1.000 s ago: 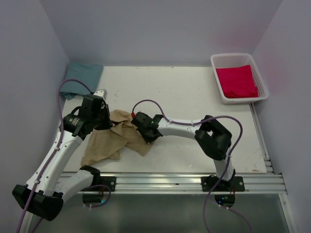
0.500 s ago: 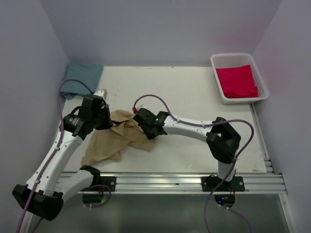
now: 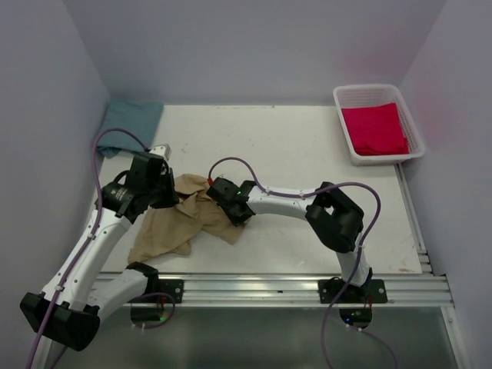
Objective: Fold and stack the t-shirts
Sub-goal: Flatten out the tshirt
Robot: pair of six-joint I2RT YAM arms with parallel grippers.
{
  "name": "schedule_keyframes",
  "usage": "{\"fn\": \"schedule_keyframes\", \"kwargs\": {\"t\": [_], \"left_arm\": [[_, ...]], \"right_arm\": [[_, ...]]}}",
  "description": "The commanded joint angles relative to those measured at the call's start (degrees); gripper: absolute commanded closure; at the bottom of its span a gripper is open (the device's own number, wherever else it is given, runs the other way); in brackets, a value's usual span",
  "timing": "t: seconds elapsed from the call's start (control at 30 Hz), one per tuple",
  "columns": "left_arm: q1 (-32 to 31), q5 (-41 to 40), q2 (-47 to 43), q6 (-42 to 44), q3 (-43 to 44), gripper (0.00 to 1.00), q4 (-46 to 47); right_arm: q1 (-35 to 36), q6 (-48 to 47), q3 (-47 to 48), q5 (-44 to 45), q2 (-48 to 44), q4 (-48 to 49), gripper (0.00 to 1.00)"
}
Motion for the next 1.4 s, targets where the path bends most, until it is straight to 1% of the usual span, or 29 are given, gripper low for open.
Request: {"fn": "schedule_keyframes", "kwargs": {"t": [0.0,0.57,0.67,0.7,0.73,0.77,0.8,0.87,0.97,1.07,1.1,1.13,1.23,1.37], "left_arm": [[-0.3,1.2,-1.0,1.1,-0.5,1.00,2.4],[-0.3,1.8,-1.3,0.4,-1.7,1.00,3.3],[-0.3,1.8,-1.3,0.4,-1.5,1.00,3.2],[-0.3,1.8,-1.3,0.4,-1.5,1.00,3.2],[-0.3,1.8,-1.4,0.4,-1.5,1.00,3.1],[-0.3,1.8,-1.6,0.4,-1.6,1.00,3.1],[-0.3,1.8,-1.5,0.4,-1.7,1.00,3.1],[-0.4,1.8,-1.6,0.4,-1.9,1.00,3.1],[-0.3,1.8,-1.7,0.5,-1.9,1.00,3.3],[-0.3,1.8,-2.1,0.5,-0.6,1.00,3.0],[-0.3,1.2,-2.6,0.5,-0.1,1.00,3.1],[-0.3,0.9,-3.7,1.1,1.3,1.00,3.8],[-0.3,-1.8,-4.8,1.9,4.3,1.00,4.5],[-0.3,-6.0,-4.1,4.4,11.3,1.00,4.4]], "right_arm": [[-0.1,-0.5,2.1,0.6,0.2,0.8,0.77],[-0.1,-1.5,3.9,3.2,0.2,-0.2,0.75],[-0.2,-1.7,4.3,3.5,0.9,-0.6,0.80],[-0.3,-1.6,4.3,3.5,0.9,-0.6,0.87],[-0.3,-1.5,4.3,3.5,1.1,-0.6,0.90],[-0.2,-1.4,4.3,3.5,1.1,-0.6,0.98],[-0.3,-1.4,4.2,3.5,1.0,-0.7,1.00],[-0.3,-1.2,4.1,4.1,0.7,-0.8,1.00],[-0.2,-0.8,3.5,6.1,-1.4,-1.8,1.00],[-0.2,0.0,2.5,9.3,-6.2,-3.2,1.00],[-0.3,0.2,2.2,12.3,-7.7,-3.4,1.00],[-0.2,0.6,1.6,13.9,-11.2,-4.1,1.00],[-0.4,1.0,1.0,20.8,-16.8,-5.5,1.00],[-1.3,1.4,0.3,27.6,-27.7,-6.7,1.00]]}}
